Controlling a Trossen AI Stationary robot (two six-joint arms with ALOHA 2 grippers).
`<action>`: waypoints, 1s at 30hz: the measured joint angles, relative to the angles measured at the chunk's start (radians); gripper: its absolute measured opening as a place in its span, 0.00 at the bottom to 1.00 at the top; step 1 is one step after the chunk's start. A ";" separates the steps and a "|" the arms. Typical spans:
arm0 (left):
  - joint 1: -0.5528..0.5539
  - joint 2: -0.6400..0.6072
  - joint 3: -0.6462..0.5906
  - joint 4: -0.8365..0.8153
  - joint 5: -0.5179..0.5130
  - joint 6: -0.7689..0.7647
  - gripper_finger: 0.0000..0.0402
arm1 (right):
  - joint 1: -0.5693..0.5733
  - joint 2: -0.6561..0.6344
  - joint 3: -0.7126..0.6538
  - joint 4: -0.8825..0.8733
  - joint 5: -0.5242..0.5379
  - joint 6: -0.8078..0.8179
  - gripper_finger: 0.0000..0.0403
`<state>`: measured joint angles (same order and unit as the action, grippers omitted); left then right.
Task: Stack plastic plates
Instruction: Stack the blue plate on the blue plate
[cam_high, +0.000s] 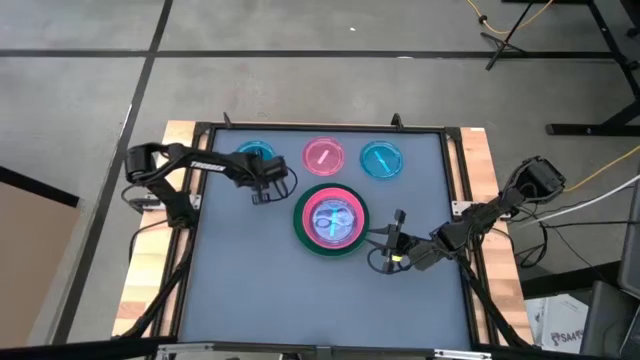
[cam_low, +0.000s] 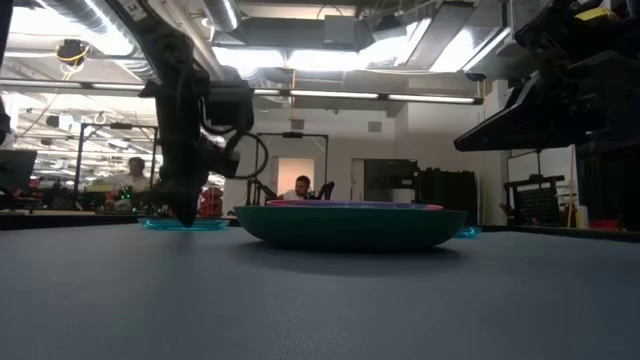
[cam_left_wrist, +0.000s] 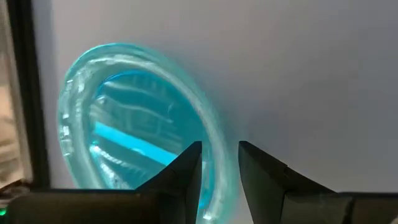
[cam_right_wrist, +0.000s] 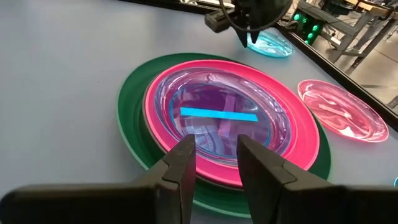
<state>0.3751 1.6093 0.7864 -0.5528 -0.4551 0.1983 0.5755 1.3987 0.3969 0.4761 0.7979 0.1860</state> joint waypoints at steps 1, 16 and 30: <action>0.009 0.009 0.000 0.007 -0.016 0.000 0.24 | 0.000 0.000 0.000 -0.002 0.000 0.000 0.27; 0.073 0.034 0.002 0.030 0.018 -0.005 0.14 | 0.000 0.000 0.000 -0.008 0.003 0.000 0.27; 0.055 0.036 0.000 0.059 -0.005 -0.004 0.01 | 0.000 0.000 0.000 -0.011 -0.005 0.018 0.27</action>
<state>0.4301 1.6454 0.7864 -0.4941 -0.4606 0.1942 0.5755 1.3987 0.3969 0.4649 0.7925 0.2041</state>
